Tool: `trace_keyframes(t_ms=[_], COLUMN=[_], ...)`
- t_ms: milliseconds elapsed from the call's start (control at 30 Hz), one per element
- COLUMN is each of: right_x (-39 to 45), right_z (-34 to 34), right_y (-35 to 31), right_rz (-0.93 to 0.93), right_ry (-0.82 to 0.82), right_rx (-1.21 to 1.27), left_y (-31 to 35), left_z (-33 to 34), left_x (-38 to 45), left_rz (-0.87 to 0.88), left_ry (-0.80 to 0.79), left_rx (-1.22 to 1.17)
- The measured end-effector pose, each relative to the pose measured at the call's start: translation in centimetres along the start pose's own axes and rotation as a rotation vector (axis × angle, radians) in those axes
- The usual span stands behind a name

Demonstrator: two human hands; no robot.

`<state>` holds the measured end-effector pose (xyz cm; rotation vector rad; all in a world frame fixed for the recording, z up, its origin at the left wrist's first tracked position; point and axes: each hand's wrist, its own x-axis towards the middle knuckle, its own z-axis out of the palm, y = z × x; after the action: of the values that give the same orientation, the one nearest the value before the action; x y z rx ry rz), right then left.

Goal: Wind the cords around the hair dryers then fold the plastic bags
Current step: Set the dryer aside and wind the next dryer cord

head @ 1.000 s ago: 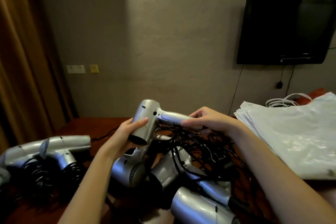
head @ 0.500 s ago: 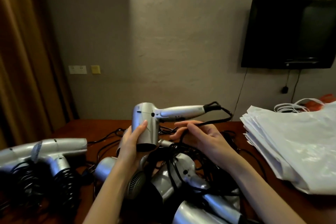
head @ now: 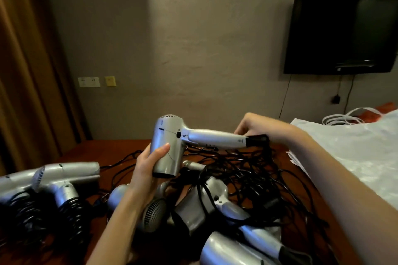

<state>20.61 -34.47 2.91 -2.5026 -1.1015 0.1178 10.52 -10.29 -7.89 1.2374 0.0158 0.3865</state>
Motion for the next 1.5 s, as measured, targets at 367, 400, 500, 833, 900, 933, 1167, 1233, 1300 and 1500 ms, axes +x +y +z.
trace_keyframes(t_ms=[367,400,500,833,900,933,1167,1233,1300,1500], right_x=[-3.9,-3.9,-3.6,-2.0,-2.1,-2.3,-3.4,-4.0,-4.6,-5.0], right_z=[1.6,2.6,5.5,7.7,7.6,7.5,6.4,5.7,4.9,3.2], right_y=[-0.5,-0.3,0.6,0.9,1.2,1.2,2.4,2.6,3.2,4.6], right_rz=[-0.065,-0.094,-0.201,-0.486,-0.462,-0.428,-0.094,-0.009,-0.022,-0.096], right_ry=[0.334,0.364,0.473,0.721,0.61,0.557,0.185,0.15,0.141,0.138], right_rx=[0.08,0.122,0.081,0.01,0.187,0.356,0.648,0.473,0.346,0.519], left_y=[-0.6,-0.6,-0.6,-0.3,-0.1,-0.1,-0.6,-0.5,-0.3,-0.5], left_z=[0.8,0.7,0.6,1.0,0.9,0.8,1.9,2.1,2.3,2.4], left_x=[-0.2,-0.2,-0.2,-0.2,-0.3,-0.3,-0.7,-0.9,-1.1,-1.1], left_rz=[0.192,0.186,0.18,0.095,0.079,0.074,-0.003,-0.021,-0.007,0.096], left_ry=[0.154,0.171,0.199,0.19,0.165,0.156,0.053,-0.021,-0.055,-0.039], left_rx=[0.137,0.12,0.08,-0.039,-0.08,-0.093,-0.071,-0.056,-0.022,0.083])
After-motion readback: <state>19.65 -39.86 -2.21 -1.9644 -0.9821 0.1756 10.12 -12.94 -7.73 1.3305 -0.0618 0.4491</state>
